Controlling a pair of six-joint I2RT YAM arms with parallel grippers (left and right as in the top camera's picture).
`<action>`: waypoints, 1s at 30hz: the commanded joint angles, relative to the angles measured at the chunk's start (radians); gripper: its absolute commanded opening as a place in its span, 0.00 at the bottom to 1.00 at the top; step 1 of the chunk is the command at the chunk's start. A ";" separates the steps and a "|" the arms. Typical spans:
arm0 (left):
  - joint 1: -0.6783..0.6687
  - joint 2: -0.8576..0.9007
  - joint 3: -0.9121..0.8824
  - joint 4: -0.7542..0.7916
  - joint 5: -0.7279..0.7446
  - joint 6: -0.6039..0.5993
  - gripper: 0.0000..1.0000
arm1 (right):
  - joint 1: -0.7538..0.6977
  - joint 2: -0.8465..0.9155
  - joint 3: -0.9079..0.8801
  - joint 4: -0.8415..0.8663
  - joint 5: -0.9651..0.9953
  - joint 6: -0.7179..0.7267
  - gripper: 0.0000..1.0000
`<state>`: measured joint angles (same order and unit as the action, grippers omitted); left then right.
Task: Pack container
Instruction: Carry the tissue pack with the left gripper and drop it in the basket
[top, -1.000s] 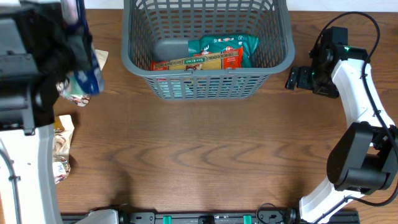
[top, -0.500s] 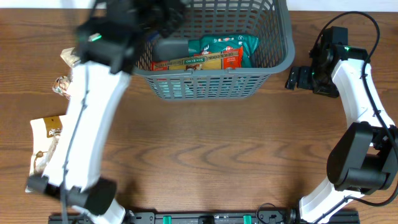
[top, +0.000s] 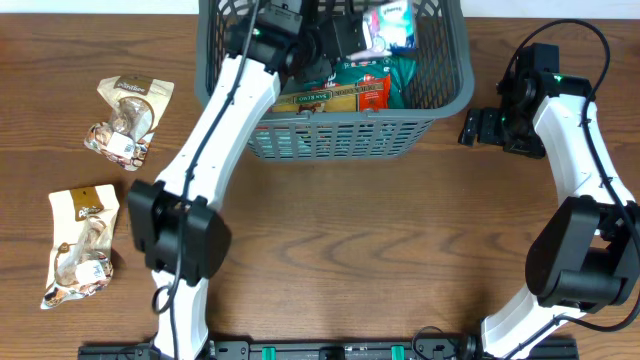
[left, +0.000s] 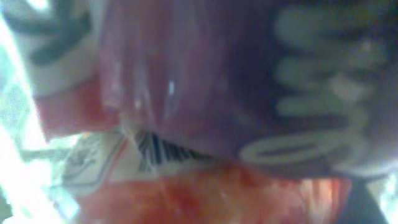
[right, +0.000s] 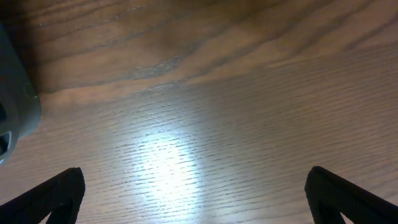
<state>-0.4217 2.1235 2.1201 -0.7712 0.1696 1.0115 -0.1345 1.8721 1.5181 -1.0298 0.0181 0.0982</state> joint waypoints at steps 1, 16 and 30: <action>0.000 0.030 0.011 -0.015 0.006 0.023 0.06 | 0.005 -0.002 -0.002 -0.002 0.000 -0.010 0.99; 0.000 0.030 0.010 -0.034 0.006 -0.088 0.99 | 0.005 -0.002 -0.002 -0.002 0.000 -0.010 0.99; 0.001 -0.348 0.011 -0.076 -0.241 -0.180 0.99 | 0.004 -0.002 -0.002 -0.002 0.000 -0.048 0.99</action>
<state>-0.4217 1.8866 2.1197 -0.8268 0.0528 0.8646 -0.1345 1.8721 1.5181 -1.0309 0.0181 0.0719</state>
